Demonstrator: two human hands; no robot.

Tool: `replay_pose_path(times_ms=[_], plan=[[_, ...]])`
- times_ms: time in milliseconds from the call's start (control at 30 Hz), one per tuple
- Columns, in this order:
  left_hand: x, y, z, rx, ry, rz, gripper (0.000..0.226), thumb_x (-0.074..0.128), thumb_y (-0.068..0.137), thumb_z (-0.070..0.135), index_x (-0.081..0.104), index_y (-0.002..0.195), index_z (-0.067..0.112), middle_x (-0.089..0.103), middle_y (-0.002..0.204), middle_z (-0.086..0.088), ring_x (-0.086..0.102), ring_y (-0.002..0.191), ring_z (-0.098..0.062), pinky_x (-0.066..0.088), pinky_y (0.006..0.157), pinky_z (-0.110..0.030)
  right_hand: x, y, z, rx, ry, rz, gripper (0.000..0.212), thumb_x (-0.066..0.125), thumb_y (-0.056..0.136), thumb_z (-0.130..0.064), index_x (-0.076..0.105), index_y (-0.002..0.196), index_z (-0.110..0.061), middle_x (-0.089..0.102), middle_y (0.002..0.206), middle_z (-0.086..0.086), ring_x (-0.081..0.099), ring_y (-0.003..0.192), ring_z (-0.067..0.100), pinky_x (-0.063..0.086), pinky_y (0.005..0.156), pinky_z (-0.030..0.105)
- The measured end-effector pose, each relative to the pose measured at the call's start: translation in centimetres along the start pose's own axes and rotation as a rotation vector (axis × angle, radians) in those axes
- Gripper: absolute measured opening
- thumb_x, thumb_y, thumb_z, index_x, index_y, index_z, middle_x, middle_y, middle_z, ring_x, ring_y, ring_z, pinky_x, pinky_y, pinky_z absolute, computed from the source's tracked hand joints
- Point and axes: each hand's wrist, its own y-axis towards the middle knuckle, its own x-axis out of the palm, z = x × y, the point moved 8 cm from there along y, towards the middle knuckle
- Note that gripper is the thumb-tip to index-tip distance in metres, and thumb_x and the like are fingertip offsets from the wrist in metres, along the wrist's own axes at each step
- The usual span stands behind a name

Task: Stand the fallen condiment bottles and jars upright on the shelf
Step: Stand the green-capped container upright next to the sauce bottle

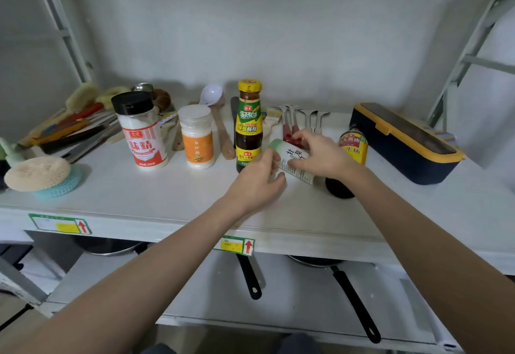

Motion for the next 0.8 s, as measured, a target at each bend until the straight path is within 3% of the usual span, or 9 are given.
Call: replay_pose_path(times_ms=[133,233,400,500,567,633,733,800], plan=[[1.4,0.2,-0.3,-0.080,0.011,-0.054,0.028,0.049,0.090,0.026,0.045,0.112,0.010,0.063,0.103,-0.012,0.059,0.091,-0.026,0.050,0.079,-0.039,1.4,0.7,0.6,0.001,-0.094,-0.085,0.059,0.065,0.079,-0.036,0.042,0.128,-0.014,0.061,0.116,0.010,0.059,0.099,0.026,0.050,0.079,0.036],[1.8,0.3,-0.1,-0.103,-0.030,-0.050,0.033,0.047,0.091,0.028,0.039,0.119,0.012,0.066,0.103,-0.013,0.062,0.089,-0.027,0.051,0.079,-0.043,1.6,1.0,0.8,0.004,-0.116,-0.062,0.055,0.066,0.078,-0.032,0.044,0.125,-0.013,0.063,0.113,0.011,0.061,0.096,0.026,0.051,0.078,0.038],[1.5,0.6,0.7,-0.121,-0.139,0.002,0.067,0.049,0.090,0.026,0.011,0.145,0.021,0.056,0.097,0.000,0.067,0.088,-0.027,0.054,0.081,-0.041,0.7,0.7,1.5,0.022,-0.048,0.038,0.069,0.070,0.074,-0.034,0.037,0.131,-0.013,0.061,0.112,0.012,0.060,0.097,0.027,0.052,0.078,0.039],[1.2,1.2,1.6,-0.069,-0.284,0.030,0.088,0.059,0.085,0.018,-0.001,0.148,0.027,0.051,0.113,0.006,0.068,0.093,-0.022,0.055,0.083,-0.036,-0.7,0.5,1.7,0.010,0.083,0.156,0.081,0.075,0.066,-0.031,0.033,0.133,-0.014,0.057,0.115,0.011,0.057,0.098,0.027,0.049,0.080,0.039],[1.4,1.8,2.4,0.004,-0.350,0.014,0.096,0.068,0.078,0.015,0.003,0.145,0.034,0.051,0.126,0.009,0.065,0.102,-0.016,0.055,0.084,-0.032,-1.3,0.3,1.9,0.015,0.179,0.195,0.091,0.080,0.061,-0.033,0.029,0.134,-0.015,0.053,0.113,0.005,0.055,0.098,0.023,0.046,0.077,0.035],[1.7,2.0,2.7,0.051,-0.341,0.009,0.096,0.074,0.071,0.019,0.011,0.140,0.040,0.055,0.129,0.001,0.061,0.109,-0.014,0.054,0.089,-0.032,-1.4,0.2,2.2,0.036,0.242,0.198,0.091,0.083,0.059,-0.034,0.030,0.131,-0.015,0.053,0.108,0.003,0.054,0.095,0.020,0.042,0.073,0.030],[2.7,2.1,2.1,0.009,-0.261,-0.018,0.109,0.076,0.072,0.025,-0.003,0.148,0.029,0.056,0.132,-0.007,0.062,0.110,-0.019,0.052,0.090,-0.032,-1.4,-0.1,2.8,0.064,0.283,0.168,0.083,0.083,0.061,-0.031,0.031,0.123,-0.012,0.054,0.094,0.000,0.056,0.087,0.018,0.041,0.061,0.023],[3.4,2.2,1.7,-0.020,-0.266,-0.050,0.109,0.074,0.075,0.024,-0.006,0.148,0.029,0.060,0.130,-0.008,0.065,0.107,-0.021,0.053,0.091,-0.037,-1.6,-0.1,3.0,0.052,0.297,0.127,0.087,0.082,0.064,-0.029,0.027,0.130,-0.014,0.057,0.100,0.001,0.058,0.089,0.020,0.045,0.066,0.025]])
